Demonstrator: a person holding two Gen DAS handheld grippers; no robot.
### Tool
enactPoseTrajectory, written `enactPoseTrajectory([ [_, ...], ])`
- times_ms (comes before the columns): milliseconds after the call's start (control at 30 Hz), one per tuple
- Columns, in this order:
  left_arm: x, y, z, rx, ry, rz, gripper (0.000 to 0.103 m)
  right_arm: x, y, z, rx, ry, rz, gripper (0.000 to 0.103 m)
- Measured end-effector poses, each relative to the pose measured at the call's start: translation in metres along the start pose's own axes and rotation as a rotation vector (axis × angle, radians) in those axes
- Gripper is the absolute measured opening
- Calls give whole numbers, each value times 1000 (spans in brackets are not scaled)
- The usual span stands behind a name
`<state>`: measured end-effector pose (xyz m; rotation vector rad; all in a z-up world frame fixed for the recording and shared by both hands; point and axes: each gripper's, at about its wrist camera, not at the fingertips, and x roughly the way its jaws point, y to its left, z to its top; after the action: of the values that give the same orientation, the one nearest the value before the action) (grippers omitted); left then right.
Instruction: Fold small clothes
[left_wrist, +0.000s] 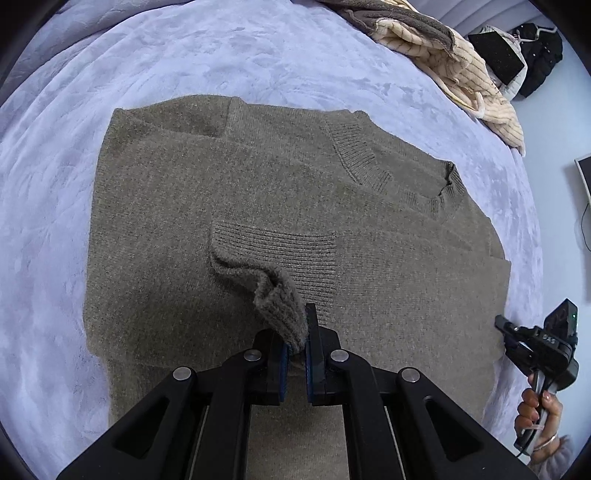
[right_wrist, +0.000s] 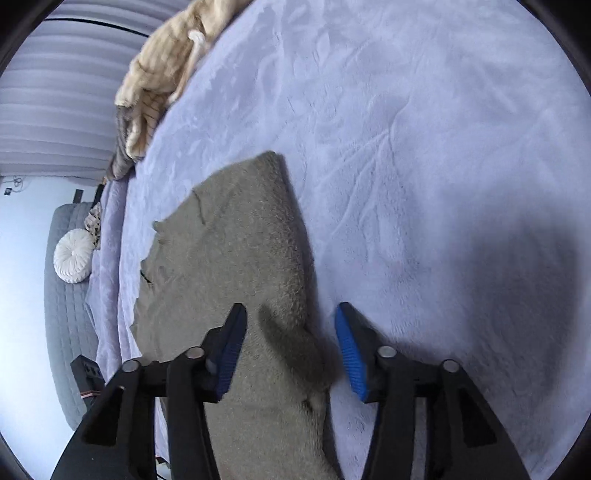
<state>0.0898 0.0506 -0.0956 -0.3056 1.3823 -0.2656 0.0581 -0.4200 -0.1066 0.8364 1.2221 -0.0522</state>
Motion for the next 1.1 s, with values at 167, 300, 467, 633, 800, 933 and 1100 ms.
enactPoseTrajectory([
  [167,-1,-5,-4,32,-17,14,8,1,20,-4,-187,-7,-183,8],
  [300,1,9,-8,14,-8,-5,8,13,14,-3,-189,-12,-220,8],
  [467,-19,32,-11,21,-24,84,8,10,17,-8,-241,-32,-251,7],
  [633,-42,67,-14,-51,-42,198,8,-15,14,-11,-170,-58,-219,19],
  [800,-41,97,-13,-155,4,233,62,-41,5,-45,-58,-53,-27,66],
  [933,-45,103,-13,-178,-37,205,70,-35,-12,-57,28,-56,-13,66],
  [1100,-17,97,-6,-128,46,173,69,-15,-21,-50,109,-53,64,65],
])
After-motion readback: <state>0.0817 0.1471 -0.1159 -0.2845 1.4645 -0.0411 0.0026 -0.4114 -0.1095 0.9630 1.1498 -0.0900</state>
